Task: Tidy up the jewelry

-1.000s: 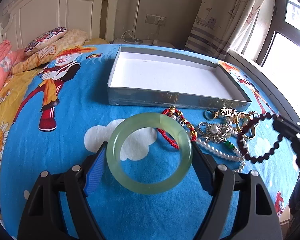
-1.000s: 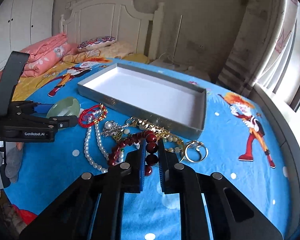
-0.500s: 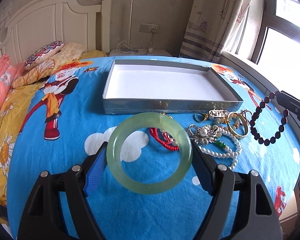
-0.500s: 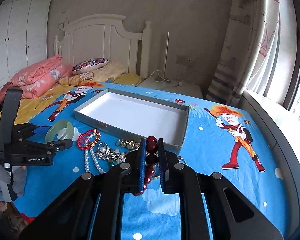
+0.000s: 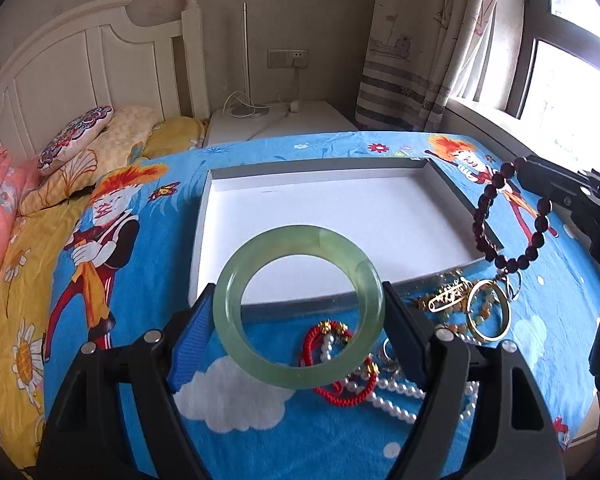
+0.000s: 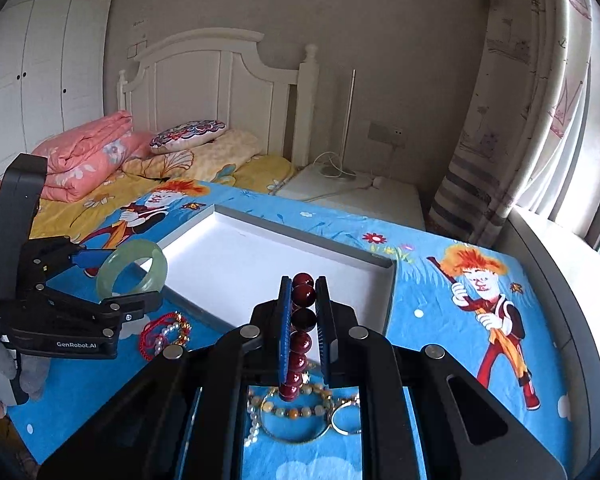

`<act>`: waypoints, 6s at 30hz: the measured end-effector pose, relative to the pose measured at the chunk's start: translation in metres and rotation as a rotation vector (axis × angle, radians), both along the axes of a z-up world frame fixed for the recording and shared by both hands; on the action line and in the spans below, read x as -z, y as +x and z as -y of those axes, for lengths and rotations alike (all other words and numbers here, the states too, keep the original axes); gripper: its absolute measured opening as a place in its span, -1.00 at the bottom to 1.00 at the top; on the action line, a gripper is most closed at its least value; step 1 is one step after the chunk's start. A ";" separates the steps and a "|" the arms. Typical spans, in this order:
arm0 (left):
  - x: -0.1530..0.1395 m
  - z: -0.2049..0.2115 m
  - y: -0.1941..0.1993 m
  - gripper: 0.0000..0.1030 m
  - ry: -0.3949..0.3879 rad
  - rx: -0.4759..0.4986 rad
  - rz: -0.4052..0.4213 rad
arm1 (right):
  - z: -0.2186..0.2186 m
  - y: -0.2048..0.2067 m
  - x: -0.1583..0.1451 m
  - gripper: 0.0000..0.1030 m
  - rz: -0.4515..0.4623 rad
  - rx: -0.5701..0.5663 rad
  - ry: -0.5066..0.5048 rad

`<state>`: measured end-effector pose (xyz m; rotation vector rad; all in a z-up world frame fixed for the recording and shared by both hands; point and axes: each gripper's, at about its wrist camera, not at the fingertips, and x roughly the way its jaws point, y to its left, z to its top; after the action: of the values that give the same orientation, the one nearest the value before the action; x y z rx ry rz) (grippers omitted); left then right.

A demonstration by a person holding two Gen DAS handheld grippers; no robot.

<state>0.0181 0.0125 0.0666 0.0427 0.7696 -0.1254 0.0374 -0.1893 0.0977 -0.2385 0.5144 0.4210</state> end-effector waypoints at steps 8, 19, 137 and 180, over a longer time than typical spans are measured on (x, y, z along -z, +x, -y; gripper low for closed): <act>0.007 0.000 0.067 0.51 0.034 -0.037 -0.071 | -0.018 0.069 0.014 -0.75 -0.080 0.013 0.010; 0.039 -0.020 0.126 0.52 0.047 -0.125 -0.161 | -0.006 0.147 0.052 -0.61 -0.275 0.131 0.048; 0.051 0.176 -0.109 -0.93 0.077 0.596 -0.002 | 0.129 -0.073 0.098 -0.24 -0.307 0.149 0.111; 0.029 0.089 0.155 -0.91 0.041 0.156 -0.211 | 0.019 0.089 0.086 -0.23 -0.331 0.029 0.057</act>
<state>0.1734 -0.0763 0.0376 0.1301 0.9793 -0.2659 0.1266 -0.2079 0.0117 -0.1058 0.8283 0.4491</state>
